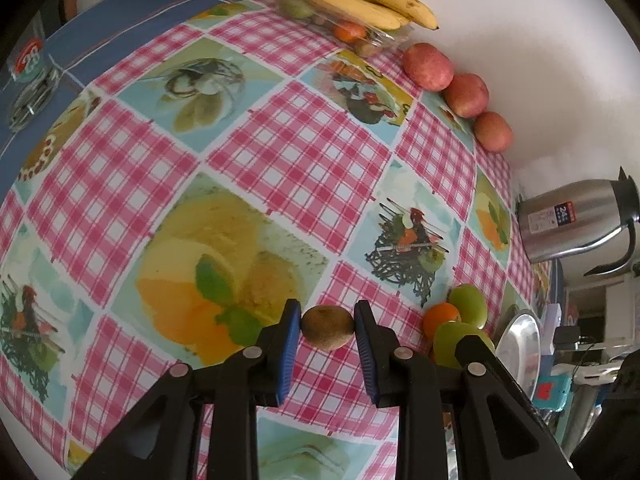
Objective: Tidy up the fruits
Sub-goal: 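Close the right tool around the green pear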
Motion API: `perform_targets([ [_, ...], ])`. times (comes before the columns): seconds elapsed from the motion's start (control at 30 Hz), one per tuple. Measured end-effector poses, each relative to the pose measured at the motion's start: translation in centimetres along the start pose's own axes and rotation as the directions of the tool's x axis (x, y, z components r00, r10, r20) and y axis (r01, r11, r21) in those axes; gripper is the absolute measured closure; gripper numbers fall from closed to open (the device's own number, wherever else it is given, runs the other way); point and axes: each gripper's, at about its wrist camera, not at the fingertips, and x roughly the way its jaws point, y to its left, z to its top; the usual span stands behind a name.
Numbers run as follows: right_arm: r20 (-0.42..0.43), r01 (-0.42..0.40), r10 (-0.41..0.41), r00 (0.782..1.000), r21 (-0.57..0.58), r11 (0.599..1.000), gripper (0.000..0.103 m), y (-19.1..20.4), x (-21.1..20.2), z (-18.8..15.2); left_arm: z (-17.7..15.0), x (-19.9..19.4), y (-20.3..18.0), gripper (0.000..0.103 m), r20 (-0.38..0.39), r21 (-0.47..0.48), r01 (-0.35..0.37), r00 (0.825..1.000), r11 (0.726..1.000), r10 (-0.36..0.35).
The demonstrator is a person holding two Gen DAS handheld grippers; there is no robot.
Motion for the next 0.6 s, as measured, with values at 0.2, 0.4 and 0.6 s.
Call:
perform_targets([
  [0.2,0.01,-0.02,0.02,1.0,0.026,0.999,0.063,-1.1,-0.3,0.2,0.0,0.2,-0.9,0.074,0.004,0.028,-0.017,1.0,0.999,0.017],
  [0.4,0.048,-0.011,0.007,0.999,0.08,0.997,0.063,-3.6,-1.8,0.3,-0.4,0.0,-2.9,0.074,0.019,0.085,-0.021,1.0,0.996,0.019],
  [0.6,0.088,0.027,-0.042,0.995,0.166,0.986,0.067,-7.9,-3.5,0.0,-1.8,0.0,-7.0,0.074,0.013,0.202,0.007,1.0,0.979,-0.01],
])
